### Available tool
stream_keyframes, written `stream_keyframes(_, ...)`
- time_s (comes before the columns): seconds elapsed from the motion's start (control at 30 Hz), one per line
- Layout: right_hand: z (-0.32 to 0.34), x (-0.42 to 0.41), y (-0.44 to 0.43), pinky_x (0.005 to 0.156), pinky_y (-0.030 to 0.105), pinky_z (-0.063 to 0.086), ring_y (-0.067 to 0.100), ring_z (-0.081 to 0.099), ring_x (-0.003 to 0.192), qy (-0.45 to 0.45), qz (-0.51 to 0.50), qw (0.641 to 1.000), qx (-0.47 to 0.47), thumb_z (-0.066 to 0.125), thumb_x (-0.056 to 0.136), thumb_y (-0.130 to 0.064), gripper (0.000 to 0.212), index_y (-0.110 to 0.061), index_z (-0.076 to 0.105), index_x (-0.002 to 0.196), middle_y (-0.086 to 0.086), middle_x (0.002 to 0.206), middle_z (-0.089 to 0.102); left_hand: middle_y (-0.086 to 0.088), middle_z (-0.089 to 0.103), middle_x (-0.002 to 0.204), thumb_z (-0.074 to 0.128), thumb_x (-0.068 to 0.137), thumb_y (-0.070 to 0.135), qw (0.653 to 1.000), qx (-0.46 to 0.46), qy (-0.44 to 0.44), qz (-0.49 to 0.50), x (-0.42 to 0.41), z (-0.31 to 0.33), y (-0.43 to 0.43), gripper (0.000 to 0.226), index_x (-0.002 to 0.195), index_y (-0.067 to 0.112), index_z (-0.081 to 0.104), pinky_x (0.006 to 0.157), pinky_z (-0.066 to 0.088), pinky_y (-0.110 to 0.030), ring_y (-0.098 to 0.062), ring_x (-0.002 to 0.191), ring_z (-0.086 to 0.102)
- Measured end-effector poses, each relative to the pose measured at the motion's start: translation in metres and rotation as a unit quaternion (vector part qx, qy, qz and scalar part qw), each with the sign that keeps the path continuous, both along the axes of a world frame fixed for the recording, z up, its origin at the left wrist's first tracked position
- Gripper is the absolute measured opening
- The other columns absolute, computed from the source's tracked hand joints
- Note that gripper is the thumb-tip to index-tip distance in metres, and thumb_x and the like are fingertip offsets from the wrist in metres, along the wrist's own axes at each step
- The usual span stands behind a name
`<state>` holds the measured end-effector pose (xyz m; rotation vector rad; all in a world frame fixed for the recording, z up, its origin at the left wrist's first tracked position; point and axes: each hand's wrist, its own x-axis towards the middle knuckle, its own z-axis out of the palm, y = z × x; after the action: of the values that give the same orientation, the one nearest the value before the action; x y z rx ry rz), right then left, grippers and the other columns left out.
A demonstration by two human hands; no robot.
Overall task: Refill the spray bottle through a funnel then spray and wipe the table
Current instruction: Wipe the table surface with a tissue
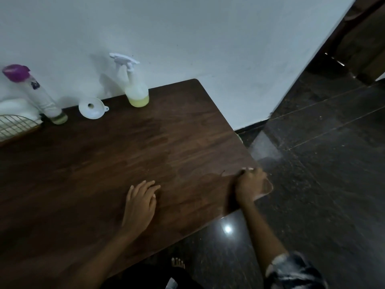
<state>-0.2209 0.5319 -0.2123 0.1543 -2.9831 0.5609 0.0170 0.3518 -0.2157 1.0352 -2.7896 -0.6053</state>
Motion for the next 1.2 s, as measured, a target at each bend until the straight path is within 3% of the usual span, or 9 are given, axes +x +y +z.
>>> stream_keyframes(0.13,-0.008,0.128,-0.074,0.072,0.031,0.047,0.021,0.056,0.081,-0.001,0.313,0.949,-0.029,0.039,0.086,-0.015,0.027,-0.012,0.065,0.086,0.006,0.087,0.062,0.001,0.053,0.134,0.031,0.09,0.024,1.0,0.0,0.011,0.013,0.003,0.003,-0.007,0.042,0.122,0.021,0.058,0.112,0.018,-0.044,-0.02,0.132,0.039)
stream_keyframes(0.27,-0.014,0.185,-0.089,0.078,0.04,0.044,0.025,0.048,0.09,-0.009,0.635,0.772,-0.017,0.046,0.093,-0.02,0.023,-0.008,0.062,0.103,0.01,0.103,0.06,-0.002,0.051,0.135,0.025,0.087,0.026,1.0,-0.007,0.011,0.024,0.01,0.004,-0.024,0.048,0.124,0.019,0.056,0.111,0.02,-0.046,-0.022,0.131,0.039)
stream_keyframes(0.37,-0.015,0.094,-0.072,0.087,0.047,0.042,0.024,0.05,0.093,0.019,0.545,0.838,-0.009,0.045,0.096,-0.02,0.021,-0.009,0.063,0.099,0.009,0.101,0.059,-0.003,0.052,0.134,0.04,0.093,0.016,0.999,-0.004,0.006,0.051,0.018,0.005,-0.038,0.035,0.123,0.017,0.057,0.11,0.022,-0.048,-0.024,0.13,0.041)
stream_keyframes(0.43,-0.008,0.021,-0.049,0.079,0.044,0.048,0.024,0.053,0.089,0.03,0.348,0.937,-0.013,0.05,0.093,-0.016,0.013,-0.011,0.063,0.094,0.008,0.097,0.058,-0.001,0.05,0.136,0.045,0.094,0.011,0.998,0.005,0.0,0.062,0.022,0.007,-0.044,0.033,0.125,0.018,0.055,0.112,0.019,-0.046,-0.022,0.133,0.037)
stream_keyframes(0.53,-0.015,-0.047,-0.032,0.078,0.044,0.043,0.038,0.047,0.1,0.027,0.117,0.993,0.011,0.05,0.089,-0.007,0.021,0.001,0.065,0.101,0.023,0.107,0.056,0.0,0.05,0.137,0.043,0.095,0.014,0.998,0.008,0.0,0.055,0.026,0.008,-0.052,0.033,0.125,0.02,0.055,0.113,0.018,-0.045,-0.02,0.134,0.036)
stream_keyframes(0.63,-0.025,-0.029,-0.065,0.082,0.037,0.036,0.033,0.045,0.1,0.014,0.064,0.996,0.064,0.043,0.091,-0.011,0.026,-0.004,0.063,0.107,0.018,0.112,0.056,-0.001,0.053,0.134,0.037,0.091,0.021,0.998,0.006,0.012,0.056,0.032,0.007,-0.065,0.037,0.122,0.019,0.058,0.11,0.022,-0.047,-0.022,0.13,0.041)
stream_keyframes(0.77,-0.021,0.102,-0.144,0.076,0.039,0.049,0.028,0.05,0.089,-0.001,0.231,0.971,-0.056,0.036,0.087,-0.017,0.03,-0.007,0.064,0.093,0.013,0.096,0.061,-0.001,0.047,0.139,0.044,0.094,0.012,0.998,0.02,0.004,0.064,0.04,0.006,-0.083,0.035,0.128,0.019,0.053,0.113,0.017,-0.044,-0.02,0.135,0.035)
stream_keyframes(1.0,-0.022,0.172,-0.179,0.069,0.032,0.042,0.018,0.045,0.082,0.048,0.609,0.79,-0.044,0.047,0.088,-0.024,0.022,-0.011,0.065,0.087,0.004,0.089,0.061,-0.003,0.048,0.139,0.047,0.093,0.009,0.997,0.029,0.02,0.063,0.049,0.003,-0.117,0.036,0.127,0.018,0.053,0.113,0.017,-0.044,-0.02,0.134,0.037)
stream_keyframes(1.2,-0.019,0.008,-0.129,0.068,0.041,0.049,0.036,0.051,0.094,0.029,0.191,0.981,0.008,0.05,0.088,-0.011,0.021,-0.003,0.067,0.098,0.018,0.103,0.058,-0.003,0.048,0.138,0.048,0.092,0.01,0.998,0.026,0.013,0.062,0.056,0.001,-0.139,0.036,0.127,0.018,0.054,0.113,0.018,-0.044,-0.02,0.134,0.037)
